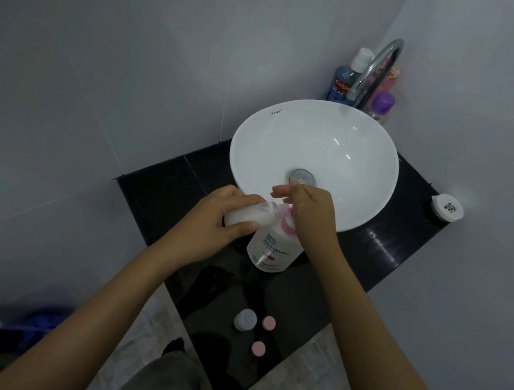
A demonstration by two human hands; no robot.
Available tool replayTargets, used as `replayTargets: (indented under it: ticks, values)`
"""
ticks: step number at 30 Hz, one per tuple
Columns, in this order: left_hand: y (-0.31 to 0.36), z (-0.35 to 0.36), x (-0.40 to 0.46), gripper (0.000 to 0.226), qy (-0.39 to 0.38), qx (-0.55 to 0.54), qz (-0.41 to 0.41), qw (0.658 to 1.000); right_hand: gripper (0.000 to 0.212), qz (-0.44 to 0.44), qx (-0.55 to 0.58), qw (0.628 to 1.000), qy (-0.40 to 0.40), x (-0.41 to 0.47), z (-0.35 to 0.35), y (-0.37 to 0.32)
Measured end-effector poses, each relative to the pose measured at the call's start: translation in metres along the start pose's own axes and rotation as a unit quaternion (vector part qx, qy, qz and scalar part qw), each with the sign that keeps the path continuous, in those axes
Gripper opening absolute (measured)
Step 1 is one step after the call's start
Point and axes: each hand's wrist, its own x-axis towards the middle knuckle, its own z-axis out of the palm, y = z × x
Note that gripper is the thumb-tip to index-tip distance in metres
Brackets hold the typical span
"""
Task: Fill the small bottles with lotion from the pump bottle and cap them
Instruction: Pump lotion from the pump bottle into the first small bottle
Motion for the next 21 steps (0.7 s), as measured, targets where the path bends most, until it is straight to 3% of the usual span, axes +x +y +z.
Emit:
replayTargets:
  ticks: [8, 18, 21]
  values:
    - [-0.003, 0.002, -0.002, 0.039, -0.015, -0.003, -0.018, 1.0, 0.04, 0.017, -0.065, 0.998, -0.004, -0.002, 0.004, 0.007]
    - [0.003, -0.002, 0.0, 0.038, -0.009, -0.033, -0.003, 0.999, 0.04, -0.032, 0.002, 0.999, -0.006, 0.001, 0.0, 0.002]
    - [-0.002, -0.001, 0.002, 0.038, -0.015, -0.03, -0.01, 0.999, 0.039, 0.001, 0.017, 1.0, 0.0, 0.003, 0.004, 0.01]
